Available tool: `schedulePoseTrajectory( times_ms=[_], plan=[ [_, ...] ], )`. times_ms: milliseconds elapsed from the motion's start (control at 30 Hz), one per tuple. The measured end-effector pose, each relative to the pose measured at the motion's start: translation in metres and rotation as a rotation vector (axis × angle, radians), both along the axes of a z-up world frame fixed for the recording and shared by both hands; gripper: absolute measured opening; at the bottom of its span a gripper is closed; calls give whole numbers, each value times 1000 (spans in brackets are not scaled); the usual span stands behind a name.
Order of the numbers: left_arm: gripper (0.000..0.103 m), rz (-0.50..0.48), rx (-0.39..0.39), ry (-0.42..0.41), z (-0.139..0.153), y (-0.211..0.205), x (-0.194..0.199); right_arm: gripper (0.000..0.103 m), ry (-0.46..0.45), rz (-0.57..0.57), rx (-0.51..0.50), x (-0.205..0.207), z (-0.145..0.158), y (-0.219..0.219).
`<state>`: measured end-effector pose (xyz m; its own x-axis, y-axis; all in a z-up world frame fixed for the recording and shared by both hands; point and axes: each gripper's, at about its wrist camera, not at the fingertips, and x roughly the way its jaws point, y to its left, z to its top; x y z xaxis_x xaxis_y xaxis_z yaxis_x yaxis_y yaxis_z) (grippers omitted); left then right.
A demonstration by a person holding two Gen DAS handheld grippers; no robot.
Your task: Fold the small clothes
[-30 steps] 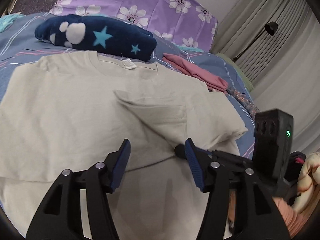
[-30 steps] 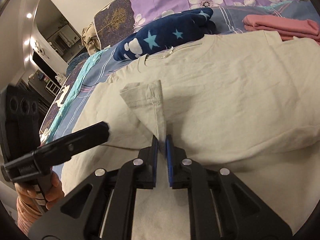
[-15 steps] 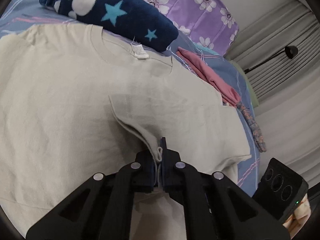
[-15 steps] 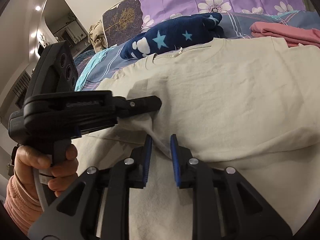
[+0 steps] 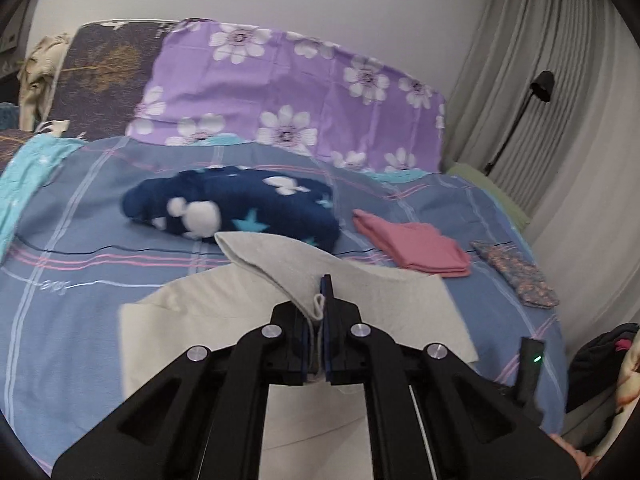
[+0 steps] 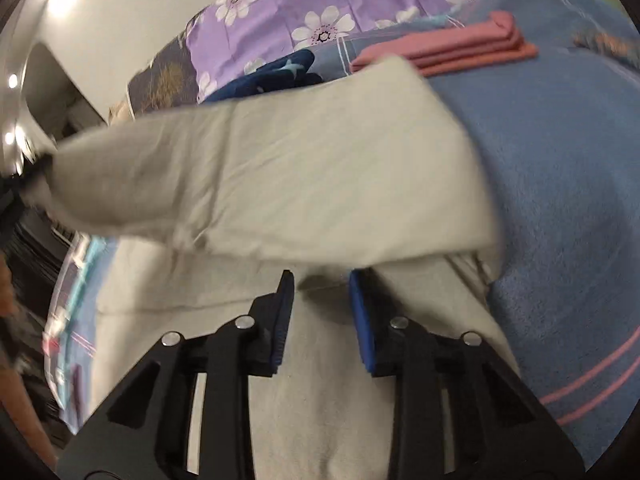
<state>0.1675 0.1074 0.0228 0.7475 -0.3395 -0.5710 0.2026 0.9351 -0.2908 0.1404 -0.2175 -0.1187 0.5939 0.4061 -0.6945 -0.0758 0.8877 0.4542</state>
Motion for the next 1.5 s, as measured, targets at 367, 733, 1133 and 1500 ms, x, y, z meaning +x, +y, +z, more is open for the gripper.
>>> schedulePoseTrajectory(
  times_ms=[367, 733, 1133, 1500],
  plan=[
    [5, 185, 70, 199, -90, 76, -2, 44, -31, 41, -74, 1, 1, 17],
    [36, 252, 177, 93, -90, 79, -19, 54, -41, 66, -104, 0, 4, 22],
    [0, 192, 188, 95, -114, 66, 1, 59, -45, 79, -84, 0, 3, 20],
    [61, 158, 229, 77, -114, 69, 11, 63, -48, 89, -82, -1, 4, 21]
  ],
)
